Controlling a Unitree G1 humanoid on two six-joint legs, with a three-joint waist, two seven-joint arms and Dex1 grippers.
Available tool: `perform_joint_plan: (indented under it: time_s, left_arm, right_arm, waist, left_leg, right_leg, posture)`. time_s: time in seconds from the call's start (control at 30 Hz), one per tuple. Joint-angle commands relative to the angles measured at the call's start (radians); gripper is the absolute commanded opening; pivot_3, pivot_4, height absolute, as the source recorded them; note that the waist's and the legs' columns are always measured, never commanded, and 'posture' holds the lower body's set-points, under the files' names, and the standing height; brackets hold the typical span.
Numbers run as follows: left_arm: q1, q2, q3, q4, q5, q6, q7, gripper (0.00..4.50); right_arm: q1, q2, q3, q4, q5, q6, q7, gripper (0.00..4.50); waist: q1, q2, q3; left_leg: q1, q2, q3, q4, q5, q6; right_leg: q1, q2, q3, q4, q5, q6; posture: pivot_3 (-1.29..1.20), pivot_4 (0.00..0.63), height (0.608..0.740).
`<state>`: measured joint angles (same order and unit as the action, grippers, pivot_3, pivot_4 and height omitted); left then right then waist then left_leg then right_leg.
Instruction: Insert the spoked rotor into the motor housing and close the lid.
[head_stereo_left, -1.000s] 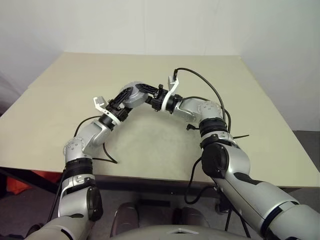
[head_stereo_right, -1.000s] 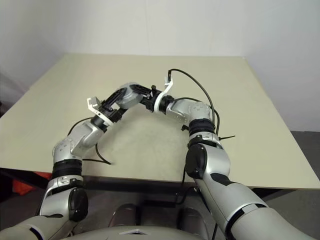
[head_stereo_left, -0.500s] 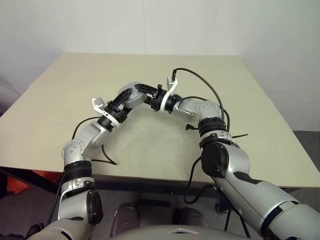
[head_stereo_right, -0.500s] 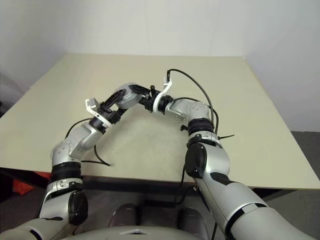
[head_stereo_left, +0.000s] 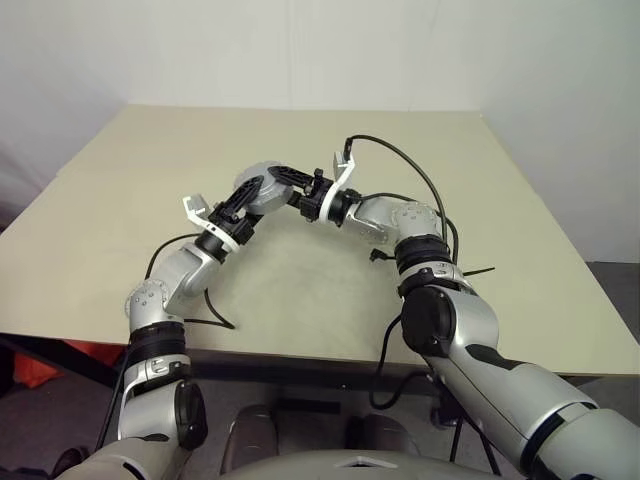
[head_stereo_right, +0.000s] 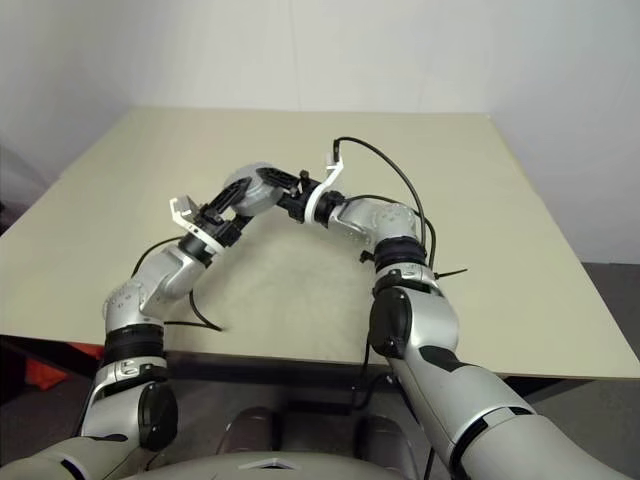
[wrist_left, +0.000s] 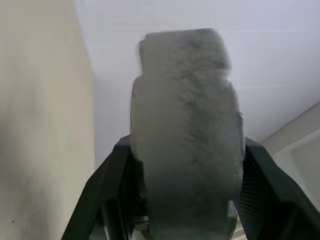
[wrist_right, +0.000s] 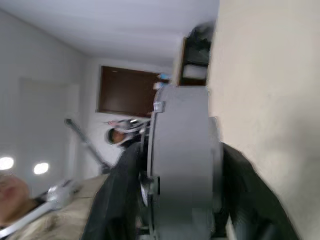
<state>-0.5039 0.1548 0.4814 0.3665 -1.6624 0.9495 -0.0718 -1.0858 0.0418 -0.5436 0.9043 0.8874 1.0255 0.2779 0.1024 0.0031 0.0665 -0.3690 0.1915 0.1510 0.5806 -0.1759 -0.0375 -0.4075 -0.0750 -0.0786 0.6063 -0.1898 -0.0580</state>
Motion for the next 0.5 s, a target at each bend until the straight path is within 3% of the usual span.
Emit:
perform_joint_plan:
  time_s: [0.03,0.1,0.23,0.5]
  left_arm:
    - [-0.019,0.008,0.02,-0.069,-0.018,-0.005,-0.016,2.22]
    - [-0.019,0.007,0.021,-0.069,-0.016,-0.005,-0.016,2.22]
    - [-0.018,0.004,0.024,-0.07,-0.008,-0.013,-0.017,2.22]
    - [-0.011,0.001,0.124,-0.005,0.113,-0.225,0.02,2.22]
  right_arm:
    - [-0.011,-0.001,0.023,-0.044,-0.037,-0.068,-0.003,3.95]
    - [-0.011,0.002,0.026,-0.045,-0.05,-0.097,-0.003,4.49]
    - [-0.012,0.002,0.021,-0.035,-0.067,-0.139,-0.008,4.49]
    - [-0.002,-0.013,0.016,-0.006,-0.099,-0.204,-0.041,4.49]
  waist:
    - [0.0,0.0,0.0]
    - [0.0,0.0,0.0]
    - [-0.001,0.0,0.0]
    - [-0.007,0.0,0.0]
  left_leg:
    - [0.0,0.0,0.0,0.0,0.0,0.0]
    - [0.0,0.0,0.0,0.0,0.0,0.0]
    - [0.0,0.0,0.0,0.0,0.0,0.0]
    - [0.0,0.0,0.0,0.0,0.0,0.0]
  right_leg:
    - [0.0,0.0,0.0,0.0,0.0,0.0]
    - [0.0,0.0,0.0,0.0,0.0,0.0]
    - [0.0,0.0,0.0,0.0,0.0,0.0]
    - [0.0,0.0,0.0,0.0,-0.002,0.003]
  posture:
    - [0.0,0.0,0.74]
    - [0.0,0.0,0.74]
    - [0.0,0.0,0.74]
    - [0.0,0.0,0.74]
